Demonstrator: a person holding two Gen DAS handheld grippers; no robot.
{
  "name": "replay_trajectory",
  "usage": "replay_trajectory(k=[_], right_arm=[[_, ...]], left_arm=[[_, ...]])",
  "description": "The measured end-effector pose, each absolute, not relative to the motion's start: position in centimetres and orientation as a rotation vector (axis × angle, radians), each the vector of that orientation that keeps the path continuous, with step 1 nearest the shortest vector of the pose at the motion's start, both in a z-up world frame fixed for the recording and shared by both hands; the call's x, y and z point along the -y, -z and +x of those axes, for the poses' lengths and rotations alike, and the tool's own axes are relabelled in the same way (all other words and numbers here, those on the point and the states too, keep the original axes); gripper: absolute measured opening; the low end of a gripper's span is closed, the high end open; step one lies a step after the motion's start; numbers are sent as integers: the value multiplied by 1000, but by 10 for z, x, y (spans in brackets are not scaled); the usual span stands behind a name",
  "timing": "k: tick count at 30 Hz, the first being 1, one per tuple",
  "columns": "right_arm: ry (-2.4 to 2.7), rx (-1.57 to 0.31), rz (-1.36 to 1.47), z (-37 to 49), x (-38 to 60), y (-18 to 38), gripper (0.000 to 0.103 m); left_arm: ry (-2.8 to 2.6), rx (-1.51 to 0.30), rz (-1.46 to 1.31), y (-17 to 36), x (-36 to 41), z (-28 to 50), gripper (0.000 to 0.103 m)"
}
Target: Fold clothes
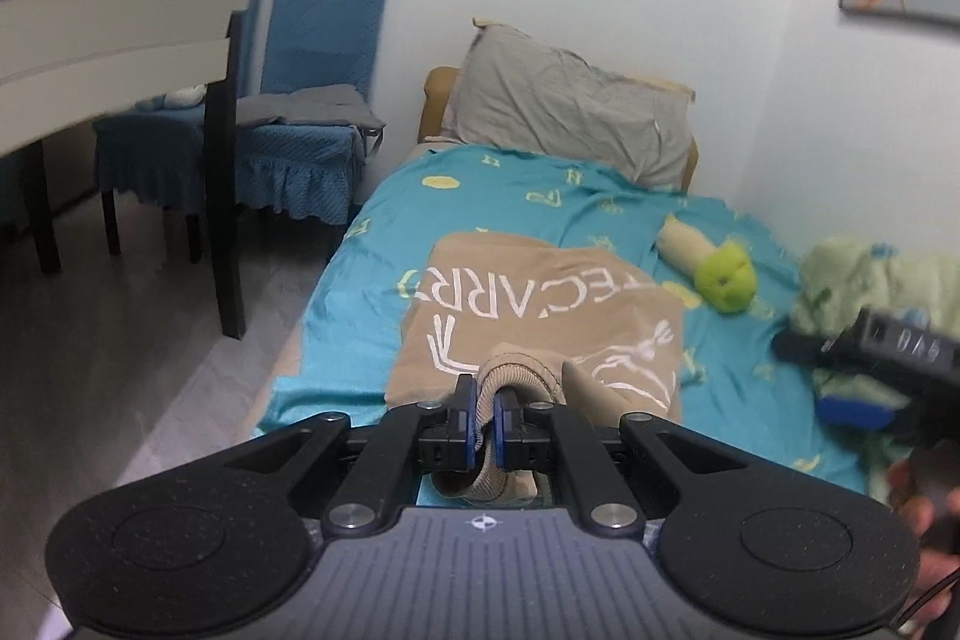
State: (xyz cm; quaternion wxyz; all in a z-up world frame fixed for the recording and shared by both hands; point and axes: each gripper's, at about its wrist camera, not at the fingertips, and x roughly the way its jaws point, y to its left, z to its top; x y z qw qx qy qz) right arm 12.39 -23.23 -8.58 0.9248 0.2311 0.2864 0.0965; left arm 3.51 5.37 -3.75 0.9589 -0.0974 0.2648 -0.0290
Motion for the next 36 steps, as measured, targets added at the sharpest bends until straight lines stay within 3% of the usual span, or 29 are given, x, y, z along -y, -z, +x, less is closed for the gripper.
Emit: replay_trajectory(k=[11,17,27,32,36], right_arm=[[-535,-635,140,118,125,93,97],[-362,-665,19,128,91,120,97],[13,-396,363,112,182,81,97],[6,-505,458,123,201,91,97],[-183,-600,352,126,174,97,97]], left_arm=[[78,-494,-469,34,-95,27,6],[92,-453,-436,31,-88,23,6],[144,-569,-326,45,-64,38,6],[162,-644,-321,60,-60,51,6],[177,-653,-460,63,-79,56,7]])
